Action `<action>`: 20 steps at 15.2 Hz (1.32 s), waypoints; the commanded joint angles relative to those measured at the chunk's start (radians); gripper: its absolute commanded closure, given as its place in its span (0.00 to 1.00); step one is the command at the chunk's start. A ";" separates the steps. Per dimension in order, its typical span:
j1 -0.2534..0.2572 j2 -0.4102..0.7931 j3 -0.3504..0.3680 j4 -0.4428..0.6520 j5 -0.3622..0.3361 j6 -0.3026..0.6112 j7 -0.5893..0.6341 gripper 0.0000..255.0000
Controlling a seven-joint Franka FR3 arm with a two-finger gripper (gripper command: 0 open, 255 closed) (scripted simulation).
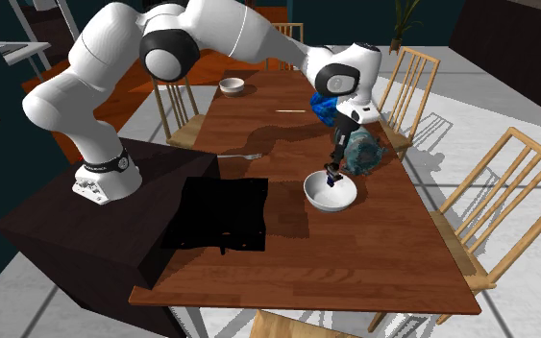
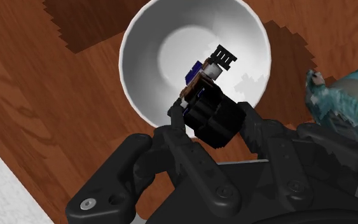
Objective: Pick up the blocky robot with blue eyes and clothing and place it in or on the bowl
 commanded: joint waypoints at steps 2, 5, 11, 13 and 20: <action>0.002 0.019 -0.004 -0.010 -0.005 0.029 0.005 1.00; 0.002 0.020 -0.004 -0.010 -0.005 0.031 0.005 1.00; 0.002 0.020 -0.004 -0.010 -0.005 0.031 0.005 0.00; 0.002 0.020 -0.004 -0.010 -0.005 0.031 0.005 0.00; 0.005 -0.026 0.006 0.039 0.008 -0.063 -0.004 0.00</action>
